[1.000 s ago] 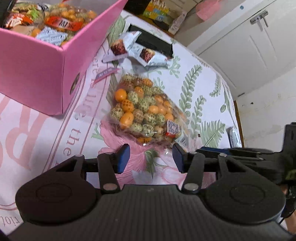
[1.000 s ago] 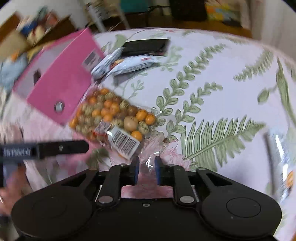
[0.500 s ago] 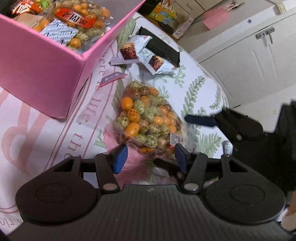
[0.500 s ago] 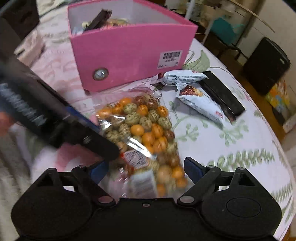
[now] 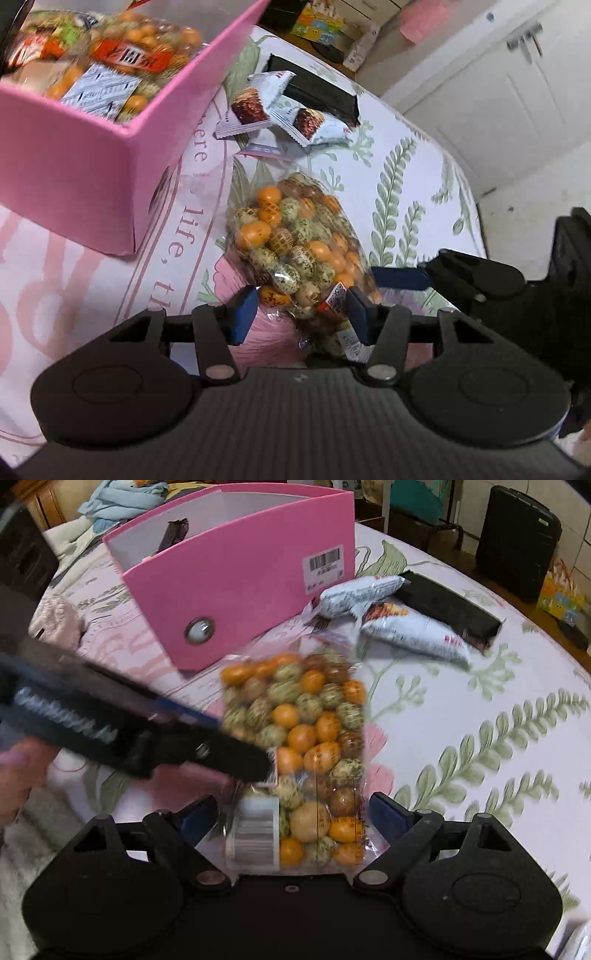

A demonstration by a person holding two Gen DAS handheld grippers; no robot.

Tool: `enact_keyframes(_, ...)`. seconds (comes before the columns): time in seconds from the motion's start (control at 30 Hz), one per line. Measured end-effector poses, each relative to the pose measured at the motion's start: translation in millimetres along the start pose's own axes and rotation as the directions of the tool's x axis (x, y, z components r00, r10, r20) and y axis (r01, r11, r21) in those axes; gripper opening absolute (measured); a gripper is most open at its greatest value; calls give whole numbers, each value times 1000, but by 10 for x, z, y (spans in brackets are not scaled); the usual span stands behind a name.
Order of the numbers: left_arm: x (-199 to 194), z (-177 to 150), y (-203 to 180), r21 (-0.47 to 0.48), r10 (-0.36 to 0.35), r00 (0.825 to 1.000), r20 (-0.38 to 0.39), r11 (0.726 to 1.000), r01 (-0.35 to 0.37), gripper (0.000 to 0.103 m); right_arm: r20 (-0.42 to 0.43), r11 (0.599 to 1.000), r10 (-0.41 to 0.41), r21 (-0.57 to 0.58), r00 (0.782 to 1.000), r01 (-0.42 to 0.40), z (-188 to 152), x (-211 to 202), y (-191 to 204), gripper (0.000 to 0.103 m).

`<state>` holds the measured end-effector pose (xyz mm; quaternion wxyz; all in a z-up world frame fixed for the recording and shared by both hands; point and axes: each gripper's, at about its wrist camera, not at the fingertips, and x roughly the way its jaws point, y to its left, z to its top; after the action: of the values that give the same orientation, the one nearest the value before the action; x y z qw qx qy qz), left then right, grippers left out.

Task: Organize snacks
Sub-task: 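Grasp the second clear bag of coated peanuts with the right gripper, then carry the second peanut bag into the pink box and release it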

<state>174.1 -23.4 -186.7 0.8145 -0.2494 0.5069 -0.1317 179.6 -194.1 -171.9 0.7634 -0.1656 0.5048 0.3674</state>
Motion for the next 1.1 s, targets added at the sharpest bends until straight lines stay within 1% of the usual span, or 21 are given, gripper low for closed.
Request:
enact_keyframes(0.13,20,14,-3,3,4,1000,-13,1000,-3,51,33,999,-24,39,999,22,-27,-18,-5,90)
enact_keyframes(0.2,29,25,-8,8,7,1000,-22,1000,-6,51,74,997,-48,62,996,44,-16,4,-17,91)
enact_keyframes(0.3,49,37,-13,16,12,999,-32,1000,-11,50,123,997,-57,50,991,51,24,95,45,86)
enact_keyframes(0.37,69,47,-18,25,13,999,-42,1000,-12,50,118,996,-83,41,989,79,56,100,119,83)
enact_keyframes(0.4,66,51,-20,29,11,999,-50,1000,-10,50,115,995,-90,55,989,84,54,77,142,81)
enact_keyframes(0.47,73,61,-49,46,10,996,-88,999,-6,50,95,992,-100,92,990,92,42,42,172,81)
enact_keyframes(0.57,49,48,-138,102,28,989,-148,995,-13,51,81,984,-115,144,990,103,-26,-20,278,81)
enact_keyframes(0.67,12,1,-216,137,39,980,-194,991,-13,52,51,966,-126,232,991,111,-97,-92,358,81)
enact_keyframes(0.73,-26,-20,-262,155,42,975,-217,988,-8,52,43,955,-134,271,990,117,-153,-160,432,81)
enact_keyframes(0.8,-67,-35,-309,174,43,968,-247,985,1,52,35,946,-145,298,989,128,-200,-230,504,81)
enact_keyframes(0.9,-140,-73,-375,204,37,953,-302,979,27,52,13,939,-151,315,989,139,-257,-354,633,81)
enact_keyframes(0.93,-187,-90,-406,225,43,949,-311,974,30,52,13,937,-142,324,990,130,-282,-407,666,81)
enact_keyframes(1.0,-316,-126,-475,268,51,950,-308,963,36,53,15,932,-131,343,991,118,-311,-513,743,81)
enact_keyframes(1.1,-506,-156,-549,292,41,952,-305,955,52,53,16,929,-148,345,989,133,-311,-659,887,81)
